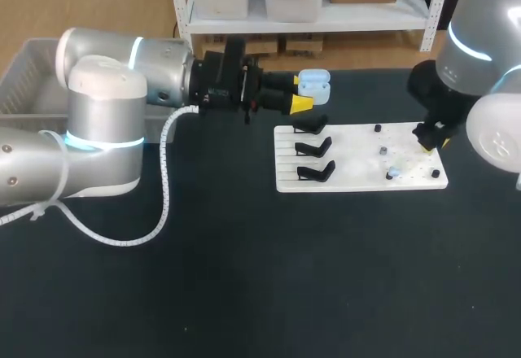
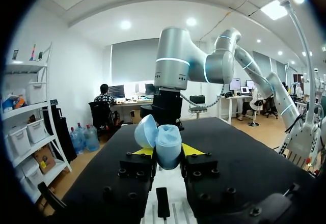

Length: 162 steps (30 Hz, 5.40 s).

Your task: Pick up each earbud case from the left stands, insert the matching earbuds, close the lid, and place the case in the box.

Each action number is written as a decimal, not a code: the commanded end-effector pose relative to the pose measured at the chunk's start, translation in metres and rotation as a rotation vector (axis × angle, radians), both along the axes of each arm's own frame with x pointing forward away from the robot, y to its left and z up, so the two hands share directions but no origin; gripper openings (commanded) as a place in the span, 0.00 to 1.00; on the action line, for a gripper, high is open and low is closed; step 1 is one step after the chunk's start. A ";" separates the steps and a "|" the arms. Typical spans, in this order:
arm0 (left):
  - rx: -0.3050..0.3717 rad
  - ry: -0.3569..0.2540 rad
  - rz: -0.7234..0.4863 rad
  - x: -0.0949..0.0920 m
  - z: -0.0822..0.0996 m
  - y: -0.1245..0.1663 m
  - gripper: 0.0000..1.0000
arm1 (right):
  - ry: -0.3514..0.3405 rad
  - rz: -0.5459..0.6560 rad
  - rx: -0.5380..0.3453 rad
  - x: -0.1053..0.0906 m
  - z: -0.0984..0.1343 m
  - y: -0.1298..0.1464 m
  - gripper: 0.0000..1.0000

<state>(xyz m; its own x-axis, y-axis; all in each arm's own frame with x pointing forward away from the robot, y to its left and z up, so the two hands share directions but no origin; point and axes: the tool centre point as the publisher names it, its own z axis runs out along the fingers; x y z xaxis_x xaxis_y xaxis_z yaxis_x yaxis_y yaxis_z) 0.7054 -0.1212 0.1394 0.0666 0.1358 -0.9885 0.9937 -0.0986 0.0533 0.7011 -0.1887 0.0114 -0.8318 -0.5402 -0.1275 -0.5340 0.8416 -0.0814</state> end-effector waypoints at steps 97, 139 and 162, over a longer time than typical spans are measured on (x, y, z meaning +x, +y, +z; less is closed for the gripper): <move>-0.003 -0.004 0.006 -0.002 -0.001 0.000 0.00 | 0.022 -0.856 0.080 -0.045 0.197 0.198 0.00; -0.019 -0.002 0.005 -0.013 -0.008 -0.006 0.00 | 0.012 -1.058 0.050 -0.034 0.186 0.214 0.00; -0.019 -0.002 0.005 -0.013 -0.008 -0.006 0.00 | 0.012 -1.103 0.020 -0.015 0.175 0.221 0.00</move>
<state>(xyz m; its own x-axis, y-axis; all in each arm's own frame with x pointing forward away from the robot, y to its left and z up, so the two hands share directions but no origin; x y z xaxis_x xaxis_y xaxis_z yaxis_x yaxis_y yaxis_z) 0.6930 -0.1272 0.1323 0.0658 0.1191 -0.9907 0.9938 -0.0966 0.0544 0.6835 0.0310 0.1869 -0.8566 0.5018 -0.1205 0.5106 0.8579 -0.0573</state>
